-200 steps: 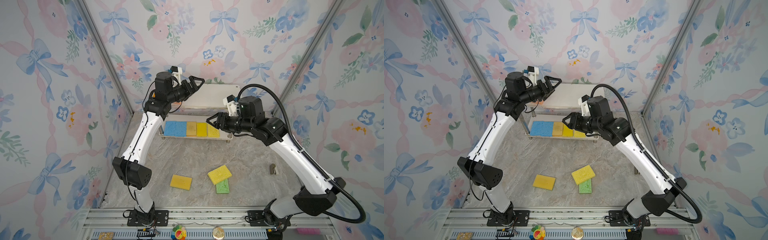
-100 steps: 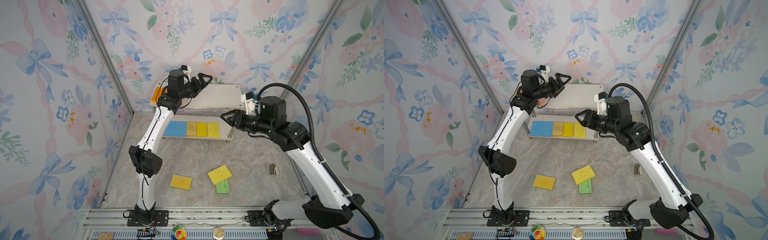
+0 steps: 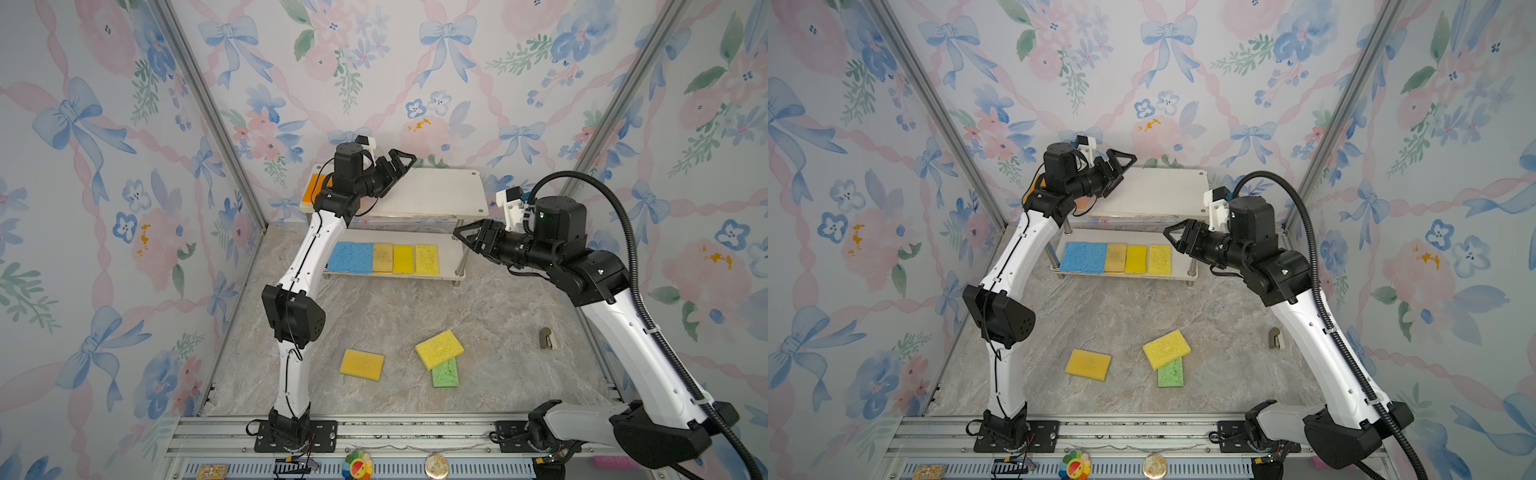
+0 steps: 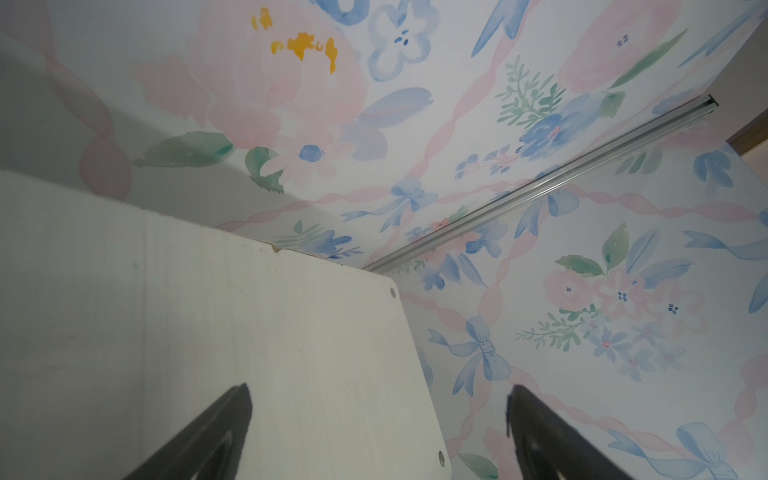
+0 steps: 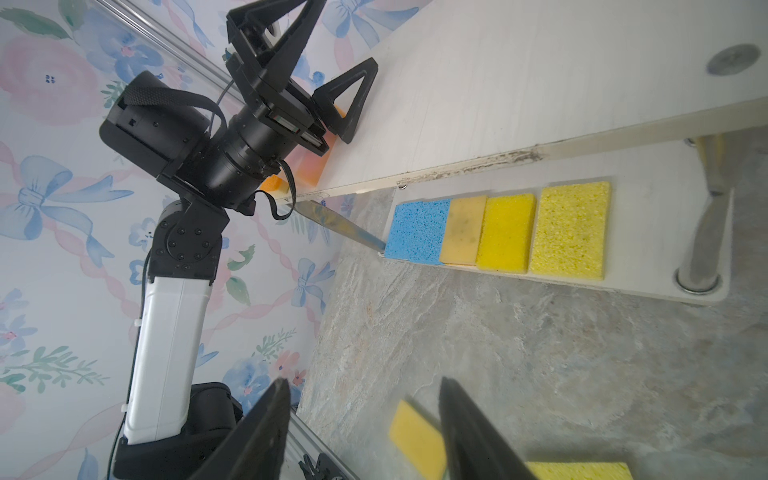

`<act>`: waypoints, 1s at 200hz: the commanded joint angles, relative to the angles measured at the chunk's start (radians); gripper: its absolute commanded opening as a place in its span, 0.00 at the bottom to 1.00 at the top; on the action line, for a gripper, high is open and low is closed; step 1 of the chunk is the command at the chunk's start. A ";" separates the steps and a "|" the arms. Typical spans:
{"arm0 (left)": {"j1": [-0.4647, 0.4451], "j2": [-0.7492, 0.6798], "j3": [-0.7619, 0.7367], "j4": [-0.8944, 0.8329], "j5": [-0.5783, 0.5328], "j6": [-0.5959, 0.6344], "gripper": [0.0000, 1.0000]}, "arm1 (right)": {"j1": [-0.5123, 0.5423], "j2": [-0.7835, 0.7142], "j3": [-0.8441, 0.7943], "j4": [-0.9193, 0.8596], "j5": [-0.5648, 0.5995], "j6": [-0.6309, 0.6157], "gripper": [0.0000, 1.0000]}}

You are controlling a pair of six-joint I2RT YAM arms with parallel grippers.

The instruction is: Place and organize the cleaning sponges onto the shelf

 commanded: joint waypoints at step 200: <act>-0.076 -0.527 -0.371 0.085 0.171 0.138 0.98 | -0.024 -0.122 -0.122 -0.120 0.105 -0.052 0.70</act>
